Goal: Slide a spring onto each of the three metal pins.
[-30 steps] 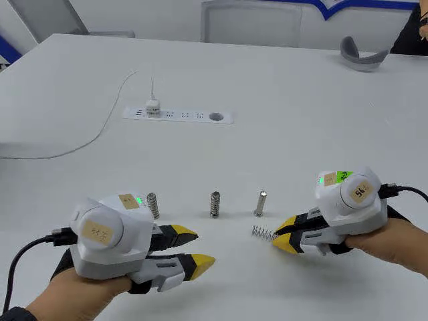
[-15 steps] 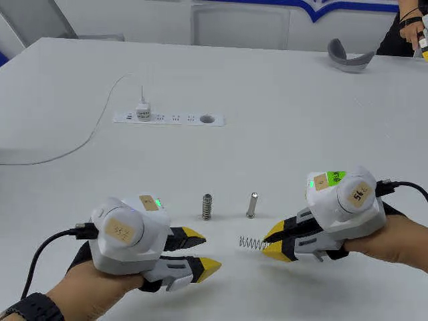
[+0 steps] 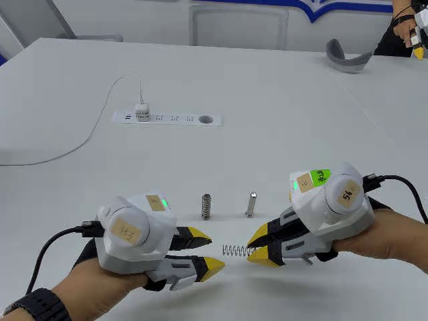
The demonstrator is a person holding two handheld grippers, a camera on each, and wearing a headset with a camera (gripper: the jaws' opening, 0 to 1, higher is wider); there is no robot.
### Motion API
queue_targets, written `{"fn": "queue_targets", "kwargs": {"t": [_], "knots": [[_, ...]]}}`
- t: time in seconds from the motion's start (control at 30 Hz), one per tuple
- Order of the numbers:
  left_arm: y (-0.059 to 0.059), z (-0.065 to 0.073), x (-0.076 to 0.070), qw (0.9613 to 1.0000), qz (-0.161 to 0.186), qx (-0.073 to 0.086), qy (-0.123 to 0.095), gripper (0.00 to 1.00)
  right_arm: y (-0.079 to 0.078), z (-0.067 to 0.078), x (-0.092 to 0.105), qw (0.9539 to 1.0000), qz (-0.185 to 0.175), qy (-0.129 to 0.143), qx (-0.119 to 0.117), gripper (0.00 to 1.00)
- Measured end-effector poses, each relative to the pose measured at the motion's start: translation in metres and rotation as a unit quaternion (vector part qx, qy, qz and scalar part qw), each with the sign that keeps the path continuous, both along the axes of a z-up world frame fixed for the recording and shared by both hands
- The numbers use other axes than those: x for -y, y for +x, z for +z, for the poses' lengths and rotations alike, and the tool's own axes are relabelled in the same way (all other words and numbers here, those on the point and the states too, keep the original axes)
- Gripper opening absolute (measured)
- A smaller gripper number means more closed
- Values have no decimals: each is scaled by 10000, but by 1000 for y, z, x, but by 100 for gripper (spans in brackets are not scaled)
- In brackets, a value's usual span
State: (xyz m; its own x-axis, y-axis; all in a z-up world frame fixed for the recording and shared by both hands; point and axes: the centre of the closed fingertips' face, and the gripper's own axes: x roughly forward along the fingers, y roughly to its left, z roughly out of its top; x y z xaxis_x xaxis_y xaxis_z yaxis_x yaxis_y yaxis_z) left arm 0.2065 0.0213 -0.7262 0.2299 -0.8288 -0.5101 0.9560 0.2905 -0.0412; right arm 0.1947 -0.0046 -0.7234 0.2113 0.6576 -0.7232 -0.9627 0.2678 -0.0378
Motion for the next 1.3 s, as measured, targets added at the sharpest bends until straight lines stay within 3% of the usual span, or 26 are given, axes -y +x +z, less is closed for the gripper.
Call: {"fn": "queue_targets", "kwargs": {"t": [0.43,0.93,1.3], "knots": [[-9,1,8,9995,-304,111,-14,16,-8,2,-10,9995,328,-38,8,11],[-18,-5,10,9975,-642,244,179,11,-14,7,-11,9990,453,-61,-6,11],[-19,-6,10,9975,-649,188,184,11,-13,19,-19,9988,484,24,93,11]]}}
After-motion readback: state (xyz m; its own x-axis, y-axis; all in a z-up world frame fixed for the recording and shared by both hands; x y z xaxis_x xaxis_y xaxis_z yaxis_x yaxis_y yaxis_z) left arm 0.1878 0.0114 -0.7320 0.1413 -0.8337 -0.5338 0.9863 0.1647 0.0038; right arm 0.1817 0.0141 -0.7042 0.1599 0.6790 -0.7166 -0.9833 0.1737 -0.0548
